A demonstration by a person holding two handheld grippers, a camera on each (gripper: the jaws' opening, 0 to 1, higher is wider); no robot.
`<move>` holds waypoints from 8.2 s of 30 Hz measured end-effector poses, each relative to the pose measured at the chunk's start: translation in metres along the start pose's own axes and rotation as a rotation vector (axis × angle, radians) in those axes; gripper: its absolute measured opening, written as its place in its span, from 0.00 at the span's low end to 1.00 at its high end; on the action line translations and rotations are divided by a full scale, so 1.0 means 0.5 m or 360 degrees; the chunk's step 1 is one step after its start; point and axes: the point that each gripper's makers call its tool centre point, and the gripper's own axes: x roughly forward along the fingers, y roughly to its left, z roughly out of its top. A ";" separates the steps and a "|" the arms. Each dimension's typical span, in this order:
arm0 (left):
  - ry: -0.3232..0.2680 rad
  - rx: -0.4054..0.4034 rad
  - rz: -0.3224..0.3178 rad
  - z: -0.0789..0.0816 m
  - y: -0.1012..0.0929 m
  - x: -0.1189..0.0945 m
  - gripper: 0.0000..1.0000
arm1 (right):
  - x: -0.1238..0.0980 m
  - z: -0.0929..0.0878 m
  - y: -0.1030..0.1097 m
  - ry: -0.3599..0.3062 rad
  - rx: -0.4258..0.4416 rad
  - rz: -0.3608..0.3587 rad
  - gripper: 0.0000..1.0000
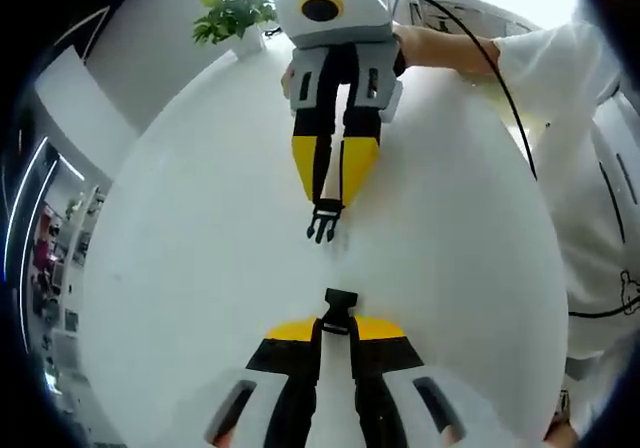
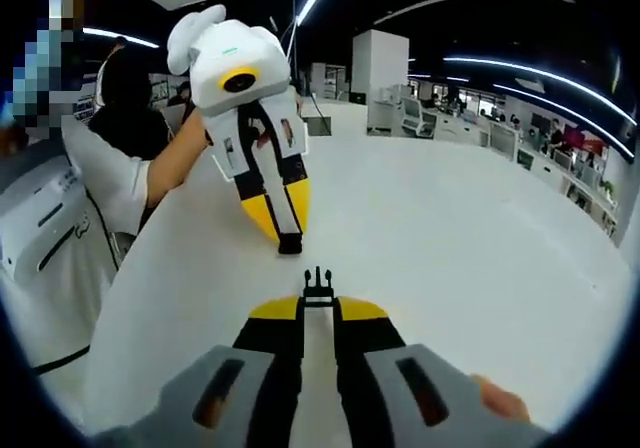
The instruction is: Snap the two parts of the plastic buckle together until the buckle closes and remains connected.
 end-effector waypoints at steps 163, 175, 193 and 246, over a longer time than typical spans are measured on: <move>-0.0177 -0.0095 -0.0392 0.033 -0.060 0.027 0.09 | 0.059 0.012 0.074 0.0201 -0.0288 0.0385 0.11; -0.0185 -0.0114 -0.0396 0.036 -0.060 0.025 0.08 | 0.054 0.003 0.073 0.0225 -0.0189 0.0316 0.09; -0.0213 -0.0035 -0.0343 0.044 -0.059 0.047 0.10 | 0.065 0.020 0.082 0.0160 -0.0186 0.0386 0.08; -0.0738 -0.0049 0.0141 0.114 0.042 -0.053 0.41 | 0.023 0.084 0.020 -0.0128 -0.0056 0.0103 0.49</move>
